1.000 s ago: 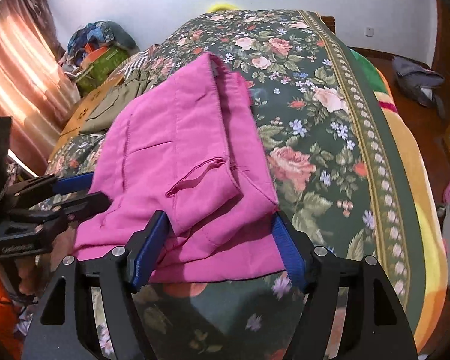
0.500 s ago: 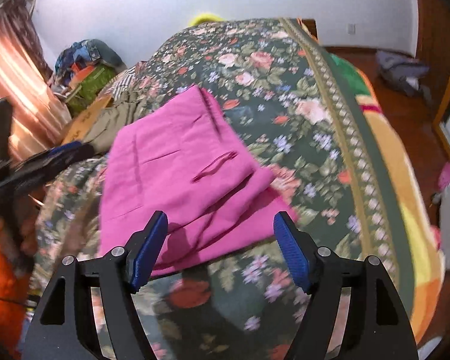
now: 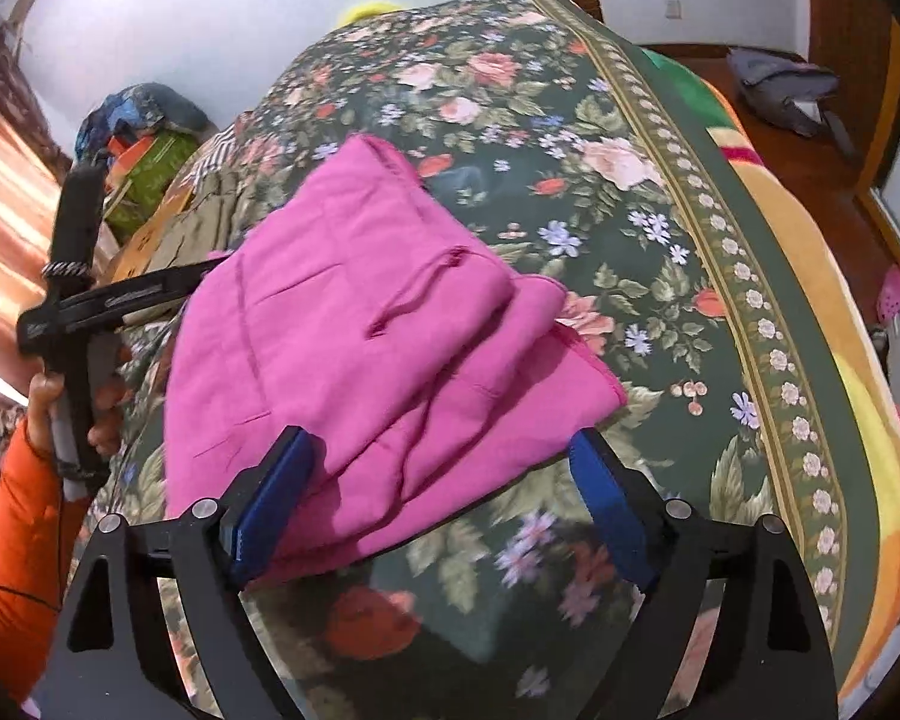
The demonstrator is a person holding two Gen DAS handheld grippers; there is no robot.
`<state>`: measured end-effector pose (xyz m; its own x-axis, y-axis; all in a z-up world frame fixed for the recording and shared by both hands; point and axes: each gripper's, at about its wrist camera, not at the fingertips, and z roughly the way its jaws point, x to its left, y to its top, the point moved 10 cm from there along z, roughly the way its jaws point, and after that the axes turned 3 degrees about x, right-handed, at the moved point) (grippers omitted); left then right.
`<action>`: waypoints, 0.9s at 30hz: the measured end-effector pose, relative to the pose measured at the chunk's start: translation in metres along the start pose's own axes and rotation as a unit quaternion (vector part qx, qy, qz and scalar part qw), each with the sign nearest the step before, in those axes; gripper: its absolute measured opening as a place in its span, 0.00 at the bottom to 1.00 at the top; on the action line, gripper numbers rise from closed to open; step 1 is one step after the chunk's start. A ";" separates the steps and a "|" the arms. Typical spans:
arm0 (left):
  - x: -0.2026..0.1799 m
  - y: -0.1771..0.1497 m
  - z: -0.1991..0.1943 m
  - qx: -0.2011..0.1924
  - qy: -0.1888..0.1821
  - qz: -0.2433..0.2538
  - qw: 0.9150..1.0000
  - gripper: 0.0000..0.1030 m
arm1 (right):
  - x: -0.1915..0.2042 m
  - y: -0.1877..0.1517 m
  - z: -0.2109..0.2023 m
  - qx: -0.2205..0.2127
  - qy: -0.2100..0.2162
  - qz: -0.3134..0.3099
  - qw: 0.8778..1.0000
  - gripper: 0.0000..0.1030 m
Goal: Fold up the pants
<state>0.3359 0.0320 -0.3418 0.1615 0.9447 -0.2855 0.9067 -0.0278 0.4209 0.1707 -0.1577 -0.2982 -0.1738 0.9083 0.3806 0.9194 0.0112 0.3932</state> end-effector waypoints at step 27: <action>-0.028 -0.127 -0.120 -0.049 0.040 0.023 0.998 0.12 | 0.035 -0.010 -0.012 0.004 -0.014 -0.118 0.993 0.29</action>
<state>0.1698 0.0488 -0.2836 0.1680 0.9661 -0.1960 0.8561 -0.0444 0.5149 0.1516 -0.1308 -0.2787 -0.3757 0.8910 0.2550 0.8567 0.2289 0.4622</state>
